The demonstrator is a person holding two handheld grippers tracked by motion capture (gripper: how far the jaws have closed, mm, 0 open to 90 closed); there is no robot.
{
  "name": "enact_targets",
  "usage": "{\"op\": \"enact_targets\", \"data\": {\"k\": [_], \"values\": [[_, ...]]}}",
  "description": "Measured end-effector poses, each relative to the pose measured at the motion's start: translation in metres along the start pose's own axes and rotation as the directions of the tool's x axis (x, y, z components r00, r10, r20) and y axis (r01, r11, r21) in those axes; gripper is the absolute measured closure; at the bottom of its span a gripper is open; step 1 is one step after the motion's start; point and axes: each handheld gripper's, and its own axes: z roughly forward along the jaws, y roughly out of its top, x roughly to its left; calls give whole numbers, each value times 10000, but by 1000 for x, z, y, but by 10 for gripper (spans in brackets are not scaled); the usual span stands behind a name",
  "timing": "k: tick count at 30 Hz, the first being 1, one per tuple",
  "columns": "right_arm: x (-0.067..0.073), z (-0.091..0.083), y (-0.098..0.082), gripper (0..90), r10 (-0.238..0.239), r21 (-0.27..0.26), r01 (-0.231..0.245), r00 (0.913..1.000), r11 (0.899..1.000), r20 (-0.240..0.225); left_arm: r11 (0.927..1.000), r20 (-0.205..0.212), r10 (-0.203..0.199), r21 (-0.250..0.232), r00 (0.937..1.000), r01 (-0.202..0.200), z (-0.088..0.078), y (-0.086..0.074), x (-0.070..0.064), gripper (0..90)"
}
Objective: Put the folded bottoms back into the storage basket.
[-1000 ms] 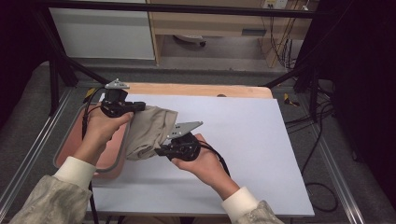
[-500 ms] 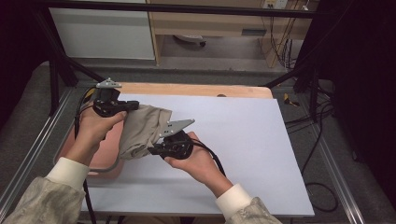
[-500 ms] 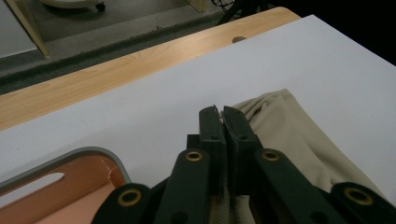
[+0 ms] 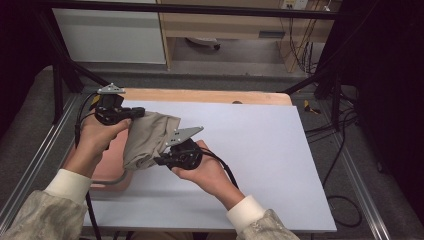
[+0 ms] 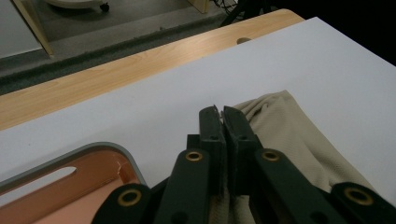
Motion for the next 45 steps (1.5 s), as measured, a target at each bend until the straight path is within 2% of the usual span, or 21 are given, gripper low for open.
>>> {"op": "enact_targets", "data": {"k": [45], "values": [[3, 22, 20, 848, -194, -189, 190, 9996, 9996, -198, 9991, -241, -364, -214, 9990, 359, -16, -8, 23, 877]]}}
